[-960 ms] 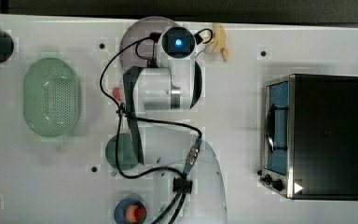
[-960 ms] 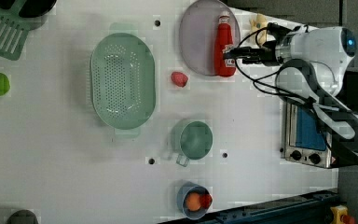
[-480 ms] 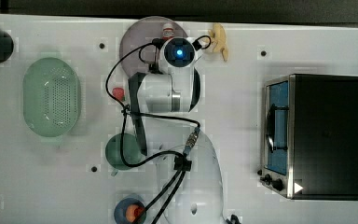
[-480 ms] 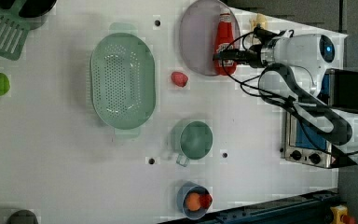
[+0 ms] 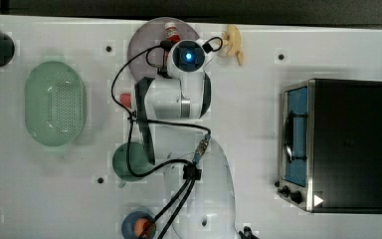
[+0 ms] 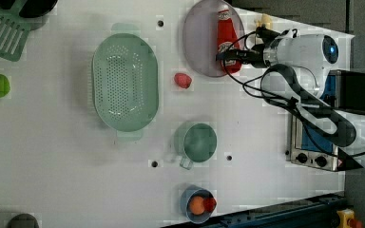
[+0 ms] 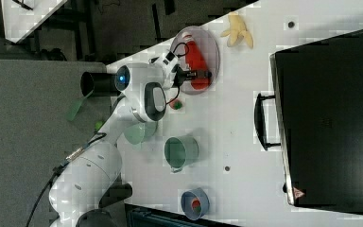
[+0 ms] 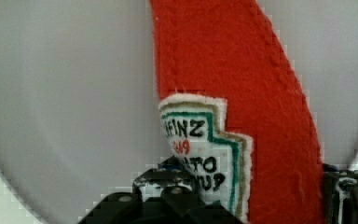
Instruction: Pick ketchup from plate and place it on table.
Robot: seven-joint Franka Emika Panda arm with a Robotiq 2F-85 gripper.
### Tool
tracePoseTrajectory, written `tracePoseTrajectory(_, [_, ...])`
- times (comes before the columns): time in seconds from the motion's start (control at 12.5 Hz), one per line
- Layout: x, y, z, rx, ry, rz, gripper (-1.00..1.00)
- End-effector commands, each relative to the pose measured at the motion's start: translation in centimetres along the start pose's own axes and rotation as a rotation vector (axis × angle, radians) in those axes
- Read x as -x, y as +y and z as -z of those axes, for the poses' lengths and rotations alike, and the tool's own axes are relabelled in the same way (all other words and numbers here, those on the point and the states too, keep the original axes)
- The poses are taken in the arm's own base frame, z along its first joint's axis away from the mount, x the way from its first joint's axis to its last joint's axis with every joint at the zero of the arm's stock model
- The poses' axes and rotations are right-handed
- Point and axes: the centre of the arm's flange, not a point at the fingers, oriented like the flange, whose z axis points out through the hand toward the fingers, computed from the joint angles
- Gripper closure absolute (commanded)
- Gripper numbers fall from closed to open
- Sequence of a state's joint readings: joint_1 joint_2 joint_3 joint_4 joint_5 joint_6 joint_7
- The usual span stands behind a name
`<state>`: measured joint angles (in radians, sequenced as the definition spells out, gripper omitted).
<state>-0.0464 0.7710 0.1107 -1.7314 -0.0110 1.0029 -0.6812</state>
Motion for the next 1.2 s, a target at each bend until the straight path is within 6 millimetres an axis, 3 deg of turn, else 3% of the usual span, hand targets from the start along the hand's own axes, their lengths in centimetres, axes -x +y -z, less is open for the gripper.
tracePoseTrajectory(0.08, [-2.7, -1.0, 6.1, -0.012, 0.109, 0.037, -0.26])
tracePoseTrajectory(0.56, [-3.4, -1.5, 16.8, -0.007, 0.154, -0.066, -0.26])
tracePoseTrajectory(0.88, [-1.5, -0.6, 23.7, 0.024, 0.062, -0.152, -0.26])
tracePoseTrajectory(1.2, [1.7, 1.3, 28.8, 0.057, 0.011, -0.272, -0.26])
